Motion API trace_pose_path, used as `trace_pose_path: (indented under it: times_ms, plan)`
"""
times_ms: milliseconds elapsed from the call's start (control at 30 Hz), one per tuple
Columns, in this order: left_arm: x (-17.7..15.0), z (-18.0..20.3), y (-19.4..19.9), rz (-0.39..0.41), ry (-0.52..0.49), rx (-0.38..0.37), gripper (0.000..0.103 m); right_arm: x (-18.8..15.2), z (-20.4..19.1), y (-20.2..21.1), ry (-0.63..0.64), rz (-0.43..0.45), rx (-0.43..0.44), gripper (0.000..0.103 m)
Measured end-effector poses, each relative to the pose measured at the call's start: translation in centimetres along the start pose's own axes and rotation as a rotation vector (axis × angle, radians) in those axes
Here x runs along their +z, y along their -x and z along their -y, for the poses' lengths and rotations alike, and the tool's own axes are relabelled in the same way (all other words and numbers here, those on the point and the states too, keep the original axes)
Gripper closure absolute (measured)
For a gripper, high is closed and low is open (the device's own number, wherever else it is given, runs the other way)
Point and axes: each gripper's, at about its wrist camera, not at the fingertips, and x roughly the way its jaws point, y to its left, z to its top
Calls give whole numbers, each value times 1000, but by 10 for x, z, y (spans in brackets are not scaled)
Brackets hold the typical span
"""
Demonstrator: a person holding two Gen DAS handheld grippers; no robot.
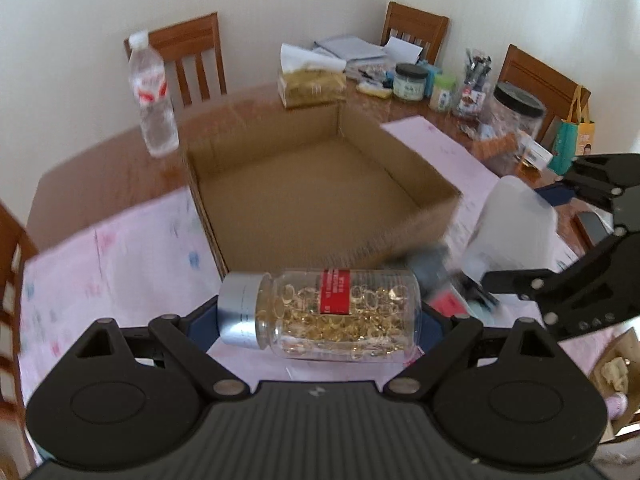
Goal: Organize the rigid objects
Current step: 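Carry both into the cardboard box and open the left tool to release the jar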
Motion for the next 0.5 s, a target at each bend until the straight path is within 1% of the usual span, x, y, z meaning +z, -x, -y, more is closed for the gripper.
trace_pose_path:
  times_ms: [133, 267, 433, 500]
  plan:
    - [30, -13, -21, 14, -16, 24, 10, 22, 11, -5, -26, 26, -21, 17]
    - [59, -24, -49, 16, -43, 42, 10, 41, 20, -17, -42, 29, -48, 17]
    - [83, -40, -86, 7, -36, 50, 10, 57, 27, -31, -72, 12, -59, 17]
    - [91, -46, -99, 17, -22, 70, 10, 61, 28, -34, -75, 6, -69, 17]
